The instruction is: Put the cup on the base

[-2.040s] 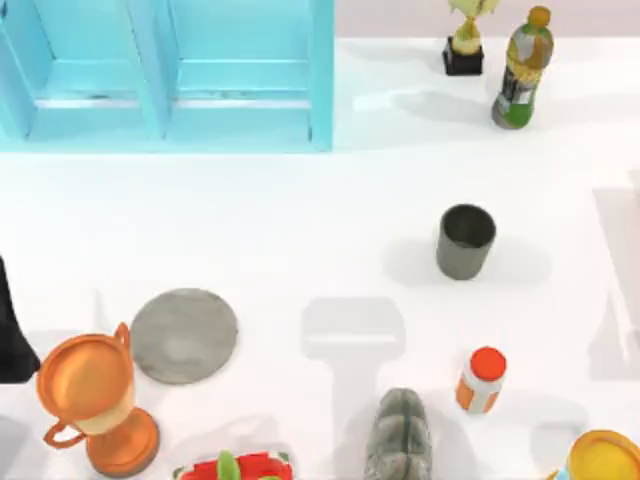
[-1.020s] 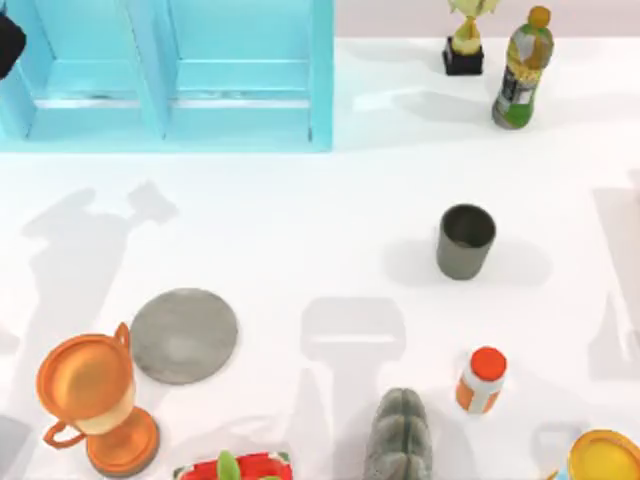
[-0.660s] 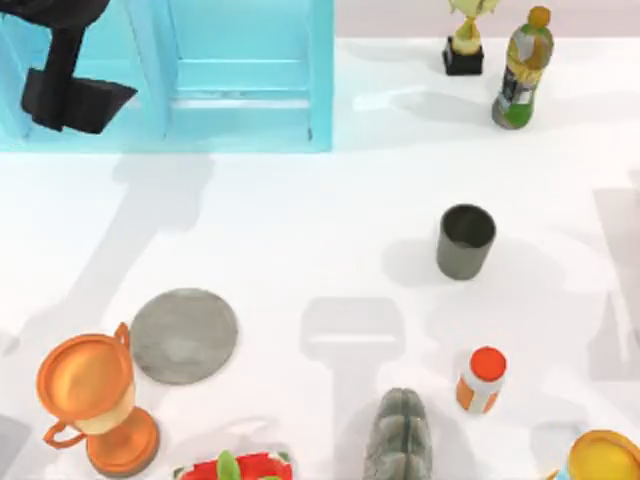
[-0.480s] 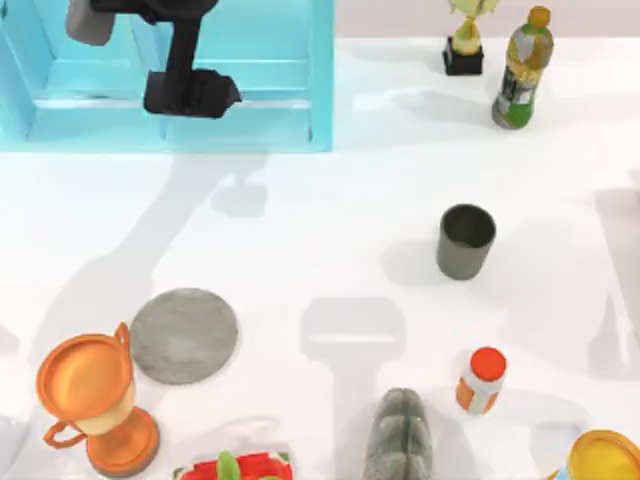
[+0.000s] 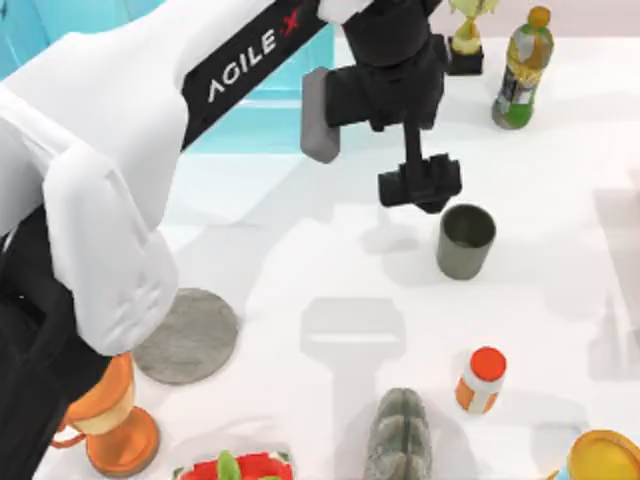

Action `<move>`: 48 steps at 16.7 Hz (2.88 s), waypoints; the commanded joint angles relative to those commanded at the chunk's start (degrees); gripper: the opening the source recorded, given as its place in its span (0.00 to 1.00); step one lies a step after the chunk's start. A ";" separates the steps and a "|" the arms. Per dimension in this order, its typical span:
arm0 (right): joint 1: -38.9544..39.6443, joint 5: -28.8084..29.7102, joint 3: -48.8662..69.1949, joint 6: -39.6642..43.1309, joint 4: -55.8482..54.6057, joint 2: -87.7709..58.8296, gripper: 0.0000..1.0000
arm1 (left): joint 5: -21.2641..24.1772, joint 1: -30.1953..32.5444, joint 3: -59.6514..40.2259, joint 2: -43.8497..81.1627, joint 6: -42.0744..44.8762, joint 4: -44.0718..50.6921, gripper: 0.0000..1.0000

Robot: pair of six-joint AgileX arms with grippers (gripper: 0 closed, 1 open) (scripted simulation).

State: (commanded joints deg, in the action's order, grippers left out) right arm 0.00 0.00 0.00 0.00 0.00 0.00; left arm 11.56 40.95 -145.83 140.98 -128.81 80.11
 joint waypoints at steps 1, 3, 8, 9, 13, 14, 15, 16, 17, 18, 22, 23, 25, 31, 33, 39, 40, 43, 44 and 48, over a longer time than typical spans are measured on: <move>0.00 0.00 0.00 0.00 0.00 0.00 1.00 | 0.53 1.17 -2.40 2.34 -1.76 1.17 1.00; 0.00 0.00 0.00 0.00 0.00 0.00 1.00 | 1.25 2.75 -5.53 5.43 -4.03 2.70 1.00; 0.00 0.00 0.00 0.00 0.00 0.00 1.00 | 1.42 3.13 -6.25 6.15 -4.54 3.06 1.00; 0.00 0.00 0.00 0.00 0.00 0.00 1.00 | 1.34 2.90 -6.12 6.22 -4.47 2.95 1.00; 0.00 0.00 0.00 0.00 0.00 0.00 1.00 | 1.35 3.53 -2.23 6.71 -4.90 -1.19 1.00; 0.00 0.00 0.00 0.00 0.00 0.00 1.00 | 1.30 3.78 -0.32 6.99 -5.16 -3.63 1.00; 0.00 0.00 0.00 0.00 0.00 0.00 1.00 | 1.24 4.07 1.79 7.33 -5.46 -6.50 1.00; 0.00 0.00 0.00 0.00 0.00 0.00 1.00 | 1.18 4.38 3.99 7.71 -5.77 -9.52 1.00; 0.00 0.00 0.00 0.00 0.00 0.00 1.00 | 1.12 4.71 6.12 8.06 -6.09 -12.21 1.00; 0.00 0.00 0.00 0.00 0.00 0.00 1.00 | 1.06 5.00 8.03 8.38 -6.38 -14.32 1.00; 0.00 0.00 0.00 0.00 0.00 0.00 1.00 | 0.98 5.45 10.59 8.87 -6.85 -16.99 1.00; 0.00 0.00 0.00 0.00 0.00 0.00 1.00 | 0.98 5.45 10.59 8.87 -6.85 -16.99 1.00; 0.00 0.00 0.00 0.00 0.00 0.00 1.00 | 0.98 5.45 10.59 8.87 -6.85 -16.99 0.92; 0.00 0.00 0.00 0.00 0.00 0.00 1.00 | 0.98 5.45 10.59 8.87 -6.85 -16.99 0.47; 0.00 0.00 0.00 0.00 0.00 0.00 1.00 | 0.98 5.45 10.59 8.87 -6.85 -16.99 0.32; 0.00 0.00 0.00 0.00 0.00 0.00 1.00 | 0.98 5.45 10.59 8.87 -6.85 -16.99 0.00; 0.00 0.00 0.00 0.00 0.00 0.00 1.00 | 0.98 5.45 10.59 8.87 -6.85 -16.99 0.00; 0.00 0.00 0.00 0.00 0.00 0.00 1.00 | 0.98 5.45 10.59 8.87 -6.85 -16.99 0.00; 0.00 0.00 0.00 0.00 0.00 0.00 1.00 | 0.98 5.45 10.59 8.87 -6.85 -16.99 0.00; 0.00 0.00 0.00 0.00 0.00 0.00 1.00 | 0.94 5.08 10.87 8.45 -6.24 -16.87 0.00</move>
State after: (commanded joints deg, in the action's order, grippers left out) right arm 0.00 0.00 0.00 0.00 0.00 0.00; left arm 12.51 46.03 -134.96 149.44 -135.05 63.24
